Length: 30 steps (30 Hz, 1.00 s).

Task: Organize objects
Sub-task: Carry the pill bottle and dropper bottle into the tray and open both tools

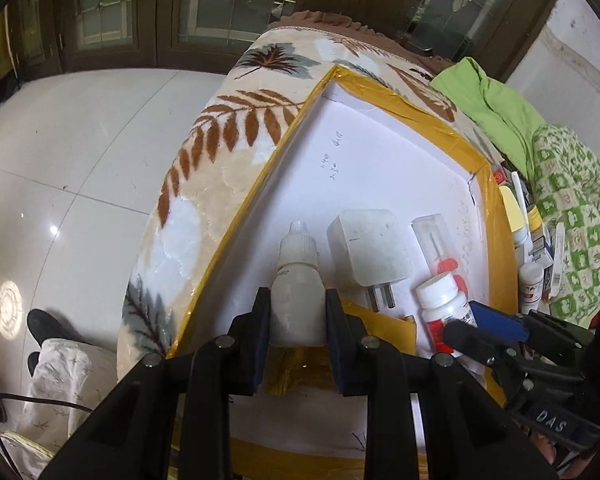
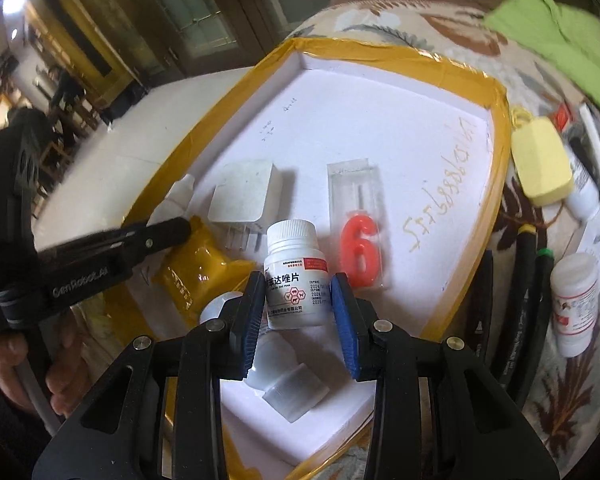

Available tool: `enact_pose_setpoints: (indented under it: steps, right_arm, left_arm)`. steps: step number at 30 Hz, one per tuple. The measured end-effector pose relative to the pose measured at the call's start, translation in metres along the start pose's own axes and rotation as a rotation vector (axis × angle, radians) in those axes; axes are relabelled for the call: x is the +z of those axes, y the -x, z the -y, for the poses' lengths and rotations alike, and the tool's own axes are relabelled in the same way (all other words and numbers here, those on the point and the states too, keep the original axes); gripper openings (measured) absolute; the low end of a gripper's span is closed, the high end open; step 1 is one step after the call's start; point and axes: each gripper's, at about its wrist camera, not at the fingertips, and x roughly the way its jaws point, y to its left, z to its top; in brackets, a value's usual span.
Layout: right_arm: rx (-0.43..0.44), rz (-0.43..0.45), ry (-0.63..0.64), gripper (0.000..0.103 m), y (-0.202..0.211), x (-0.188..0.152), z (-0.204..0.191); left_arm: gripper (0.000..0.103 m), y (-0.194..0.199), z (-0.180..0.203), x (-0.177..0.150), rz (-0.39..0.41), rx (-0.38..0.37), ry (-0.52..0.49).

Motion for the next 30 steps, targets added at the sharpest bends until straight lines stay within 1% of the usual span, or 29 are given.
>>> enact_pose_setpoints:
  steps: [2, 7, 10, 12, 14, 15, 16, 17, 19, 20, 21, 22, 26, 28, 30]
  right_arm:
    - [0.005, -0.011, -0.005, 0.034, -0.002, -0.002, -0.001]
    - [0.037, -0.012, -0.044, 0.034, -0.002, -0.008, 0.002]
    - [0.051, -0.015, -0.064, 0.034, -0.001, -0.01, 0.005]
    - [0.069, -0.015, -0.086, 0.035, 0.002, -0.01, 0.009]
    - [0.084, -0.011, -0.105, 0.036, 0.006, -0.012, 0.011]
    - [0.095, -0.003, -0.111, 0.042, 0.011, -0.013, 0.012]
    - [0.104, 0.008, -0.11, 0.048, 0.015, -0.014, 0.011]
    - [0.108, 0.019, -0.104, 0.056, 0.019, -0.014, 0.01]
    - [0.112, 0.042, -0.09, 0.057, 0.029, -0.016, 0.008]
    - [0.133, 0.047, -0.089, 0.057, 0.033, -0.017, 0.008]
    - [0.151, 0.051, -0.088, 0.057, 0.037, -0.018, 0.008]
    - [0.171, 0.06, -0.086, 0.057, 0.043, -0.02, 0.008]
    - [0.204, 0.09, -0.075, 0.057, 0.064, -0.027, 0.015]
    - [0.208, 0.11, -0.077, 0.057, 0.077, -0.034, 0.026]
    - [0.203, 0.115, -0.083, 0.057, 0.086, -0.042, 0.041]
  left_arm:
    - [0.025, 0.0, 0.001, -0.002, -0.01, -0.025, -0.002]
    - [0.025, 0.0, 0.001, -0.004, -0.017, -0.028, 0.006]
    - [0.026, 0.001, 0.001, -0.005, -0.014, -0.016, -0.004]
    - [0.028, 0.002, 0.001, -0.006, -0.018, -0.025, 0.003]
    - [0.038, 0.004, 0.0, -0.007, -0.016, -0.042, 0.017]
    - [0.042, 0.006, 0.0, -0.008, -0.015, -0.064, 0.022]
    - [0.05, 0.007, 0.002, -0.01, -0.014, -0.076, 0.021]
    - [0.06, 0.01, 0.005, -0.012, -0.008, -0.079, 0.009]
    - [0.068, 0.014, 0.013, -0.015, 0.011, -0.036, -0.021]
    - [0.068, 0.017, 0.016, -0.016, 0.028, -0.014, -0.036]
    - [0.068, 0.021, 0.016, -0.016, 0.039, -0.015, -0.041]
    - [0.068, 0.025, 0.016, -0.017, 0.049, -0.028, -0.036]
    - [0.068, 0.046, 0.019, -0.028, 0.098, -0.096, 0.02]
    - [0.068, 0.054, 0.025, -0.035, 0.118, -0.122, 0.041]
    - [0.068, 0.059, 0.041, -0.042, 0.115, -0.156, 0.062]
